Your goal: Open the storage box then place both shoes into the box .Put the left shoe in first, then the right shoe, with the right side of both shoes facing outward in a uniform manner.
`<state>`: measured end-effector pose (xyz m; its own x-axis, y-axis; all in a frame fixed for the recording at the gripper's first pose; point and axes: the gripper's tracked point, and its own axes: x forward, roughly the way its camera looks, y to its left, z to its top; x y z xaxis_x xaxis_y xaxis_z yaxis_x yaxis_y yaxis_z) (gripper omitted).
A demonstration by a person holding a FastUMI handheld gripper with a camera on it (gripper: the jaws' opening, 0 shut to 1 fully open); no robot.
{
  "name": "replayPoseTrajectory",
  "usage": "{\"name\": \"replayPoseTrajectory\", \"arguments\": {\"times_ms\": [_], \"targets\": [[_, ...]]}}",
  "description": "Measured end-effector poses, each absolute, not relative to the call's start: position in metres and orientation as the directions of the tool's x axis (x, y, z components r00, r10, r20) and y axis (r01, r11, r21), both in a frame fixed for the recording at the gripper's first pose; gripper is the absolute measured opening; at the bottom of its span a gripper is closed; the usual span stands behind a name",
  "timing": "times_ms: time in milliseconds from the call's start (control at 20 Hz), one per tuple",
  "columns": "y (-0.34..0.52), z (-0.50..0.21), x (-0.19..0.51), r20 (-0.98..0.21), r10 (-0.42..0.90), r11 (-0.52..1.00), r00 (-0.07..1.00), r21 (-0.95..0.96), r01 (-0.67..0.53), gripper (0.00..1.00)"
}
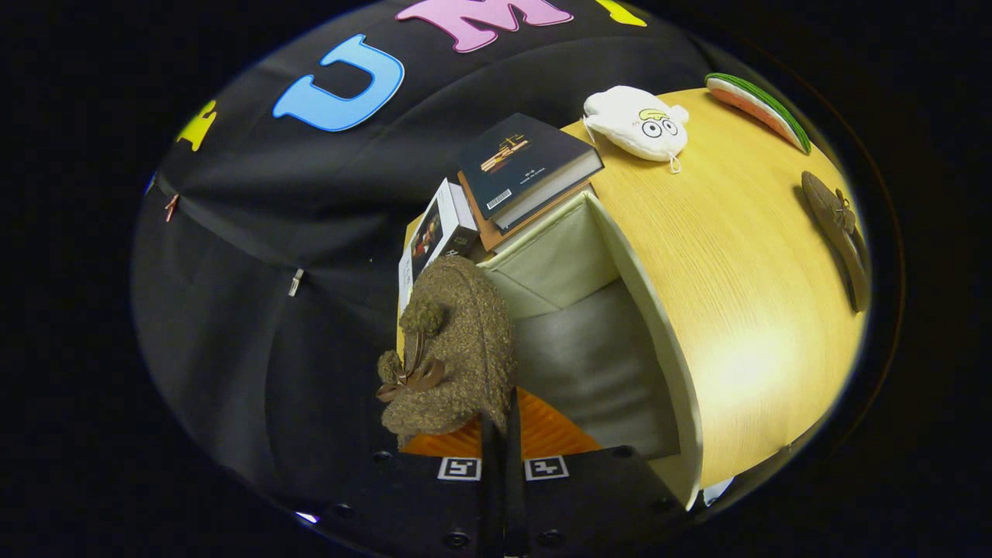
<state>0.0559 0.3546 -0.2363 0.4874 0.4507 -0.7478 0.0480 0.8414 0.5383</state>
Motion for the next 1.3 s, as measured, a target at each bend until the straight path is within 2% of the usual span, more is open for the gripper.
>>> {"name": "replayPoseTrajectory", "arguments": {"times_ms": [50, 150, 250, 450, 700, 900, 1150, 1300], "targets": [[0.354, -0.238, 0.057, -0.750, 0.450, 0.845, 0.484, 0.534, 0.042, 0.09], [0.358, -0.246, 0.051, -0.764, 0.456, 0.851, 0.456, 0.525, 0.029, 0.09], [0.369, -0.251, 0.049, -0.767, 0.490, 0.839, 0.414, 0.544, 0.015, 0.16], [0.390, -0.222, 0.039, -0.694, 0.608, 0.765, 0.385, 0.642, -0.051, 1.00], [0.346, -0.178, 0.033, -0.676, 0.598, 0.791, 0.431, 0.586, -0.176, 0.98], [0.271, -0.159, 0.035, -0.673, 0.532, 0.846, 0.514, 0.452, -0.284, 0.98], [0.159, -0.155, 0.043, -0.670, 0.421, 0.907, 0.612, 0.290, -0.307, 0.98], [0.098, -0.165, 0.044, -0.679, 0.378, 0.924, 0.629, 0.234, -0.303, 0.99]]}}
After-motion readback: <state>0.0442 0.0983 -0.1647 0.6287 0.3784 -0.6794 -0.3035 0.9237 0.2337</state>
